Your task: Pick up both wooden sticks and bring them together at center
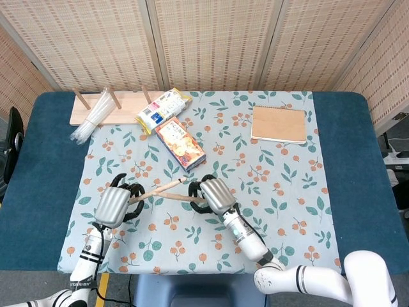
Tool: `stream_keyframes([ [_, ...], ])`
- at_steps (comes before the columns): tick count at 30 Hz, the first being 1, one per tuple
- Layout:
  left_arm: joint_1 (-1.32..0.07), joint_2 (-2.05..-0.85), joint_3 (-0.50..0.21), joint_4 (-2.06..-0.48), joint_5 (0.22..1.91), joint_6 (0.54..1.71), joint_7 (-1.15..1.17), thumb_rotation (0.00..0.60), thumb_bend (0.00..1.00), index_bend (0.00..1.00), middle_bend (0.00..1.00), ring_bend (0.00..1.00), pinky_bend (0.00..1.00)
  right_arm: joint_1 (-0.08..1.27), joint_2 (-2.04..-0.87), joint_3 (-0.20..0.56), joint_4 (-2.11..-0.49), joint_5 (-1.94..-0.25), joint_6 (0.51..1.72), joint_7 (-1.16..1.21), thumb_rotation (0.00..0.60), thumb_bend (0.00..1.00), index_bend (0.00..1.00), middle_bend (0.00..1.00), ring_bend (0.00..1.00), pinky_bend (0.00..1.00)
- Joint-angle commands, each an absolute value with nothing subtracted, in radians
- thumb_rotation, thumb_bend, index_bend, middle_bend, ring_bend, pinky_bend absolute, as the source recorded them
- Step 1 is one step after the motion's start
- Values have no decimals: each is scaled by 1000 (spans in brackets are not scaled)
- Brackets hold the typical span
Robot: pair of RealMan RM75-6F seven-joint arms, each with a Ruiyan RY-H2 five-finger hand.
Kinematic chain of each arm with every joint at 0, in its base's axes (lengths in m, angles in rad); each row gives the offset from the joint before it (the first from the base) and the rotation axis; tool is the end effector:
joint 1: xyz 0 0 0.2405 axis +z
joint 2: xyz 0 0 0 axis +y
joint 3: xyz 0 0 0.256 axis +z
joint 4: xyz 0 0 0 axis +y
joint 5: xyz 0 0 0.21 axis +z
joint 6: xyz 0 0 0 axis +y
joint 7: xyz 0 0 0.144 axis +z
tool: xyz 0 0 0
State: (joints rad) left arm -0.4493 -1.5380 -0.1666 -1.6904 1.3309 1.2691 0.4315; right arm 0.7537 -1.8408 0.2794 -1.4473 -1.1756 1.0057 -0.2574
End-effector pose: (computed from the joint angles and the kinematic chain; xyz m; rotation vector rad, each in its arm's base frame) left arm -0.1637 0.2721 0.0199 -1.6290 -0.9034 -1.0911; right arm -0.0647 -0.3143 -0.0784 1.8214 -1.1846 1.2641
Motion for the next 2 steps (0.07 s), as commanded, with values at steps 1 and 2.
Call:
stream_keyframes([
  [1, -447, -1535, -161, -1693, 1334, 1274, 429, 600, 499, 867, 854, 529, 185, 754, -1837, 279, -1455, -1158, 1010, -271, 600, 304, 1000, 877, 598, 289],
  [2, -445, -1533, -157, -1693, 1337, 1276, 427, 600, 498, 867, 854, 529, 185, 753, -1834, 278, -1456, -1154, 1010, -272, 600, 304, 1000, 877, 598, 289],
])
